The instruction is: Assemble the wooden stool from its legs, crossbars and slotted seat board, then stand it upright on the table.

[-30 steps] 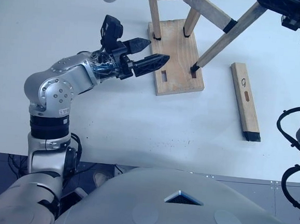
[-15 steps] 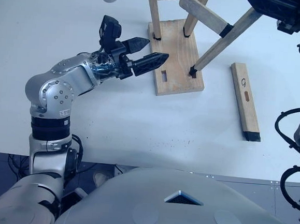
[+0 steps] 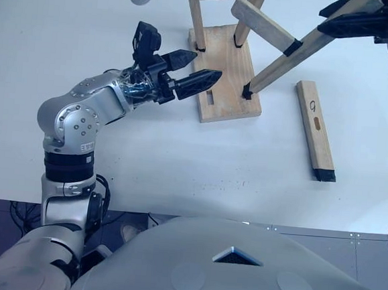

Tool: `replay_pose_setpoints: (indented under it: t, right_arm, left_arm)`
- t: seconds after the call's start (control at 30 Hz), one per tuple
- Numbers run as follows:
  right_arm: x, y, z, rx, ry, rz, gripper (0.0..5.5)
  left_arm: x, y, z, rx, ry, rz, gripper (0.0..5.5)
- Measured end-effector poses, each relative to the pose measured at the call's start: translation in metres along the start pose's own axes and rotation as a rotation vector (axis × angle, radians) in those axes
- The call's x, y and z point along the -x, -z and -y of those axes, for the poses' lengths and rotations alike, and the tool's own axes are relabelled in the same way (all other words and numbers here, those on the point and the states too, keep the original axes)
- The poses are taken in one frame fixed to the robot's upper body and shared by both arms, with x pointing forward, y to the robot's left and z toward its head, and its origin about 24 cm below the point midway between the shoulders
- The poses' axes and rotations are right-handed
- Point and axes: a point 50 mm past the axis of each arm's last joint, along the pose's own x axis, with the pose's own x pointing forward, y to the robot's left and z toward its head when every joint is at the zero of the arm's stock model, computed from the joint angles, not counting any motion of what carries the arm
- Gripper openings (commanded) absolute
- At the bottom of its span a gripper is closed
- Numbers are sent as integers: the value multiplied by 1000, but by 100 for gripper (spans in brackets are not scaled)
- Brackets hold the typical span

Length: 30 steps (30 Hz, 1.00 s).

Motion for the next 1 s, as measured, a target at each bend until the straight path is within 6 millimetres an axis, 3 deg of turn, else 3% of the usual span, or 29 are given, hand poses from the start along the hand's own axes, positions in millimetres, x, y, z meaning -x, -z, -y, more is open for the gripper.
replay_pose_setpoints:
  t: [0.23,0.4,0.63,0.9,1.0]
  right_arm:
    - [-12,-15,-2,78,-29,-180,206]
    - [-18,-39,-6,185,-44,-251,206]
    - [-23,-64,-13,296,-67,-291,206]
    - [-34,-57,-14,305,-122,-343,206]
    - [-33,-56,-13,322,-120,-364,206]
  left_arm:
    - [-3,3,1,15,-1,21,540]
    - [-5,7,2,17,-21,53,540]
    - [-15,12,-2,-29,-110,109,422]
    - [-15,22,-3,-23,-137,101,296]
    - [-16,23,-3,-17,-141,104,286]
